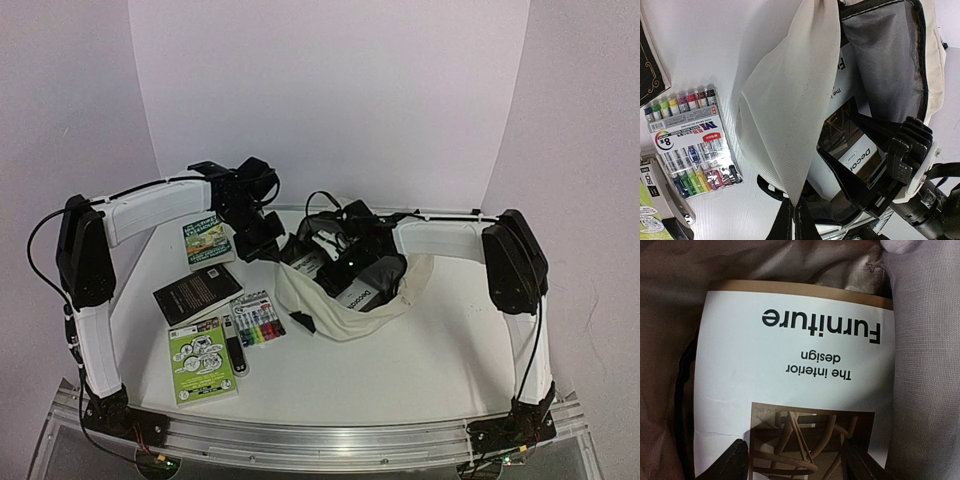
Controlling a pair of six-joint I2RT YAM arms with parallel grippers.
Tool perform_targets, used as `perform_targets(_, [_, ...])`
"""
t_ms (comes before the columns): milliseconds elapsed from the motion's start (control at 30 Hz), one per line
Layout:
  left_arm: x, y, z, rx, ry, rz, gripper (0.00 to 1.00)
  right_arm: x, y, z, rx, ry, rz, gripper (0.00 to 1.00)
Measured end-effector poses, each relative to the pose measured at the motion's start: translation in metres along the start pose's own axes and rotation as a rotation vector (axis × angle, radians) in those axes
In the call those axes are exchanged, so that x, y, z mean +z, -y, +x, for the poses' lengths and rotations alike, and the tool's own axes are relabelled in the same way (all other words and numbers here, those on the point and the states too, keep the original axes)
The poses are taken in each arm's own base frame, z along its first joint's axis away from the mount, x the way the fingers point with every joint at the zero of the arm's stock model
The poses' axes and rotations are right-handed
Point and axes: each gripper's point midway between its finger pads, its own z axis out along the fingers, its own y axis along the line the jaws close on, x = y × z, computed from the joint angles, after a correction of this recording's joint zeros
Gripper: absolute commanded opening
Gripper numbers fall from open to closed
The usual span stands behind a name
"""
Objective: Pack the student bag
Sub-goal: Place the book in the student bag.
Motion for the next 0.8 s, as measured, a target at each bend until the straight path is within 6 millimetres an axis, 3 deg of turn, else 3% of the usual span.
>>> perform_targets(67, [0.001,-0.001,0.0,0.006,-0.001,0.001,0.06,0.0,0.0,0.001,-0.007,-0.002,-0.001,0.7])
perform_targets(233, [-0.006,0.007,0.0,0.086,0.005,0.04,0.5,-0.012,-0.007,0.011,-0.01,-0.052,-0.023,0.71])
perform_targets(333, [-0.025,0.018,0.0,0.138,0.033,0.096,0.63,-0.029,-0.015,0.018,0.006,-0.09,-0.048,0.7])
perform_targets(433, [-0.043,0.029,0.004,0.182,0.059,0.145,0.66,-0.049,-0.021,0.016,0.012,-0.085,-0.064,0.68])
perform_targets(533, [-0.045,0.041,0.023,0.263,0.044,0.168,0.67,-0.062,-0.026,0.016,0.015,-0.078,-0.078,0.66])
perform_targets(667, [-0.029,0.061,0.074,0.493,-0.026,0.176,0.67,-0.058,-0.031,0.033,0.041,-0.117,-0.109,0.65])
perform_targets(800, [-0.014,0.069,0.121,0.76,-0.06,0.195,0.68,-0.054,-0.033,0.05,0.105,-0.158,-0.17,0.65])
